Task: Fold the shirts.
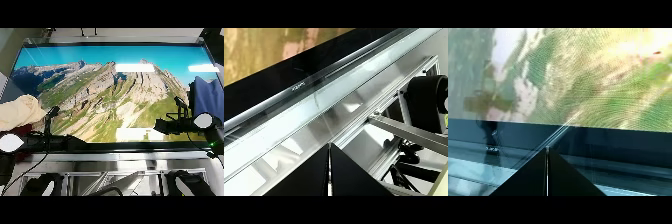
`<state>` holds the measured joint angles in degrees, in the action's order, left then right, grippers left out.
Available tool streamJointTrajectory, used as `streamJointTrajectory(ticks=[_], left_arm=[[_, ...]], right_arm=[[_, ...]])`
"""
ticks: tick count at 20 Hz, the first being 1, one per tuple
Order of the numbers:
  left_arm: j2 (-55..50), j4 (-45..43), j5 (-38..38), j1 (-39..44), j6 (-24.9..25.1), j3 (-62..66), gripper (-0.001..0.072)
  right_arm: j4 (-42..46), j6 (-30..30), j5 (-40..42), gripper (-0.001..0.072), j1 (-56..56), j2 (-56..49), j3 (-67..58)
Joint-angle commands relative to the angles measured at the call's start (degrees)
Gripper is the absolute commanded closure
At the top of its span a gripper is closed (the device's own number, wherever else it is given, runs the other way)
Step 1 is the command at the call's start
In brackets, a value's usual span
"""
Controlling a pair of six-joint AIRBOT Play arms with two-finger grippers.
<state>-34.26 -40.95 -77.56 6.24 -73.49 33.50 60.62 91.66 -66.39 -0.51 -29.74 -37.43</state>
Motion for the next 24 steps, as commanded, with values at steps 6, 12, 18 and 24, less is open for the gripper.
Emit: streamJointTrajectory(ticks=[6, 12, 18, 24], left_arm=[[0.00, -0.15, 0.57, 0.00, -0.04, 0.26, 0.0694], [-10.93, -12.20, 0.37, -9.70, -0.07, 19.47, 0.0536], [-29.00, -18.99, -0.44, -33.62, -0.76, 41.05, 0.0046], [-42.71, -34.07, 0.90, -51.15, -4.46, 44.09, 0.0045]], right_arm=[[-0.02, 0.02, 0.00, 0.0688, -0.07, 0.04, 0.02], [-0.02, 0.02, 0.00, 0.0688, -0.07, 0.04, 0.02], [-0.04, 0.02, 0.00, 0.0688, -0.07, 0.04, 0.02], [-0.04, 0.02, 0.15, 0.0688, -0.07, 0.02, 0.02]])
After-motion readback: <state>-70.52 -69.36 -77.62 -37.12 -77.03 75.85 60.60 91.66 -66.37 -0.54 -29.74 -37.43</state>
